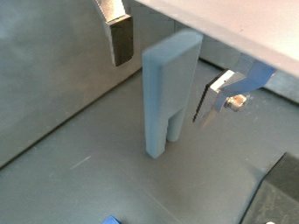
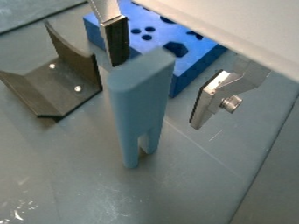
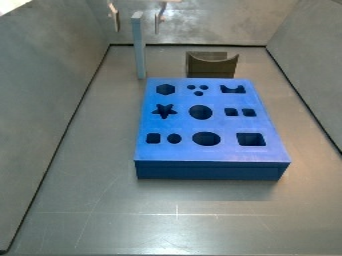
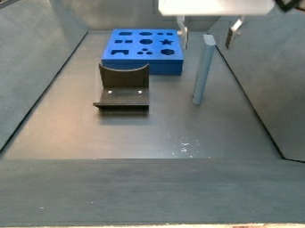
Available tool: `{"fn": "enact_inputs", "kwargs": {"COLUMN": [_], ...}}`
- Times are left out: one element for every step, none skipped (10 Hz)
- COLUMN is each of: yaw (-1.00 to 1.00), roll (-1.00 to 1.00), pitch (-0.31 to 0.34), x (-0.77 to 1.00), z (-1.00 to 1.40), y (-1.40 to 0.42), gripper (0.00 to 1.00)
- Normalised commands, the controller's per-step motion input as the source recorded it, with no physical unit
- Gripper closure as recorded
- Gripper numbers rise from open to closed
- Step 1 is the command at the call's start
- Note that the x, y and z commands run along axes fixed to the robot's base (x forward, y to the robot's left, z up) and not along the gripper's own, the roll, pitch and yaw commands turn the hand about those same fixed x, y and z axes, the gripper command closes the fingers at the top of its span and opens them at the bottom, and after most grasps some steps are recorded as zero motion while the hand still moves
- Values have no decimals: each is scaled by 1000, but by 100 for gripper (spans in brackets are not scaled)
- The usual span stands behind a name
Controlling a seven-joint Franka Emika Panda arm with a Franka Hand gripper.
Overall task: Pick up the square-circle object. Move up. Rotate the square-circle object. Place the square-circle object on the fixture. Regrasp the square-circle object. Move to above the board. Insert the square-circle object.
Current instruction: Rotate the square-circle object, then move to above the board.
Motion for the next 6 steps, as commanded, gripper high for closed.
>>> {"fn": "enact_inputs", "kwargs": {"yaw": [-22, 0, -136, -128, -69, -44], "roll": [119, 0, -276, -277, -274, -279], "pitch": [-79, 0, -173, -153, -81, -57], "x": [21, 0, 58, 53, 38, 35], "z": [-231, 0, 1000, 1000, 1000, 1000], "y": [20, 0, -286, -283, -244, -231], "gripper": [0, 100, 100, 100, 100, 100]}}
